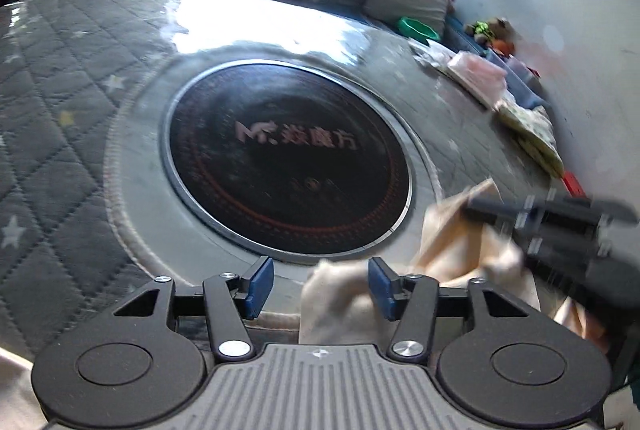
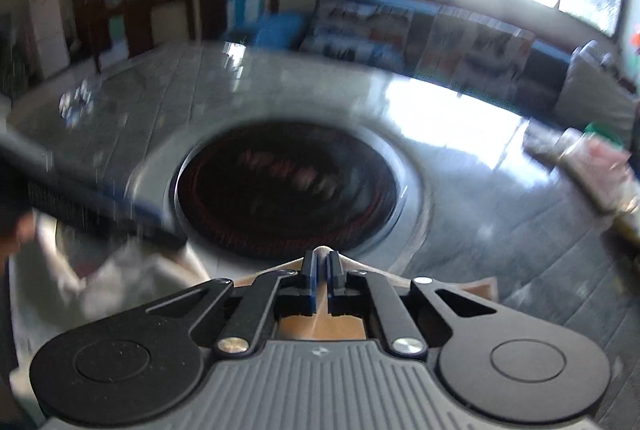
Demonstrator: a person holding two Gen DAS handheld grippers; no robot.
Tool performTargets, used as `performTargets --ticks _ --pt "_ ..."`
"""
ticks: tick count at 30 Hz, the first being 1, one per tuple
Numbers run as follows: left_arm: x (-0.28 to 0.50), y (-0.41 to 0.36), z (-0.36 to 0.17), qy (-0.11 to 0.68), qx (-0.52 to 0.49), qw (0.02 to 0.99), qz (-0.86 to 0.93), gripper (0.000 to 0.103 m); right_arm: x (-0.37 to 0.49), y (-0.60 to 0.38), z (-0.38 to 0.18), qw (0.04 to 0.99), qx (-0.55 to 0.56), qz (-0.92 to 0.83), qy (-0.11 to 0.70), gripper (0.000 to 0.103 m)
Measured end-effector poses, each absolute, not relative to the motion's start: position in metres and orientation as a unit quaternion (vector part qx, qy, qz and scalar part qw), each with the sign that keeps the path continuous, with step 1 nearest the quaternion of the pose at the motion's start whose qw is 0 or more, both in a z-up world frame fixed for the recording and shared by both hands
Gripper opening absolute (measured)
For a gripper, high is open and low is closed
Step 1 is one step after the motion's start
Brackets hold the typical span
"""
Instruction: Fold clothes
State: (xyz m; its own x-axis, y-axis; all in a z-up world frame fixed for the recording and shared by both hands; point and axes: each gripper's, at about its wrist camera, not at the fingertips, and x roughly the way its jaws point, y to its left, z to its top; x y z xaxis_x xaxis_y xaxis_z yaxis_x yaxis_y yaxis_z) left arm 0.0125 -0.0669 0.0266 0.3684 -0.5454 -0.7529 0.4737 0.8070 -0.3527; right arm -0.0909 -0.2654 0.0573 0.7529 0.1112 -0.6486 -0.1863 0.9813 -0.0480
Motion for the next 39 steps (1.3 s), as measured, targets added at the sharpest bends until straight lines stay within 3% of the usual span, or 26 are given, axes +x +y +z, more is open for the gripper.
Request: performTargets --ticks 2,5,9,12,14,18,29,30,32,39 --pt "0.011 -0.069 0.026 0.465 -0.042 0.823 -0.324 0.031 -0.095 -0.268 0.069 0.946 -0.047 0.077 0.311 0.004" --pt "0.006 -0.071 0.029 0.448 -0.043 0.827 -0.338 0.013 -0.099 -0.27 0.083 0.959 -0.05 0.07 0.271 0.003" --pt "-0.003 -0.063 0.04 0.41 -0.045 0.848 -0.334 0.009 -0.105 -0.281 0.098 0.973 -0.034 0.049 0.222 0.003" --pt "-0.008 -0.047 0.049 0.387 -0.063 0.856 -0.336 0.009 -0.11 -0.291 0.109 0.979 -0.017 0.039 0.2 0.004" --pt "-0.008 -0.04 0.052 0.385 -0.056 0.857 -0.337 0.009 -0.107 -0.299 0.107 0.974 -0.008 0.04 0.225 0.007" --pt "-0.006 -0.029 0.046 0.403 -0.037 0.857 -0.319 0.015 -0.105 -0.319 0.09 0.961 0.017 0.038 0.272 0.022" --pt "0.054 -0.069 0.047 0.42 -0.025 0.867 -0.268 0.029 -0.081 -0.376 0.045 0.932 0.029 -0.045 0.359 0.022" --pt "0.059 -0.076 0.045 0.418 -0.014 0.868 -0.267 0.031 -0.077 -0.38 0.041 0.929 0.037 -0.042 0.367 0.022" --pt "0.067 -0.09 0.039 0.414 0.006 0.871 -0.266 0.046 -0.071 -0.384 0.035 0.924 0.047 -0.03 0.378 0.022" --pt "0.079 -0.115 0.018 0.421 0.031 0.866 -0.269 0.047 -0.045 -0.381 0.017 0.912 0.052 -0.002 0.406 0.022"
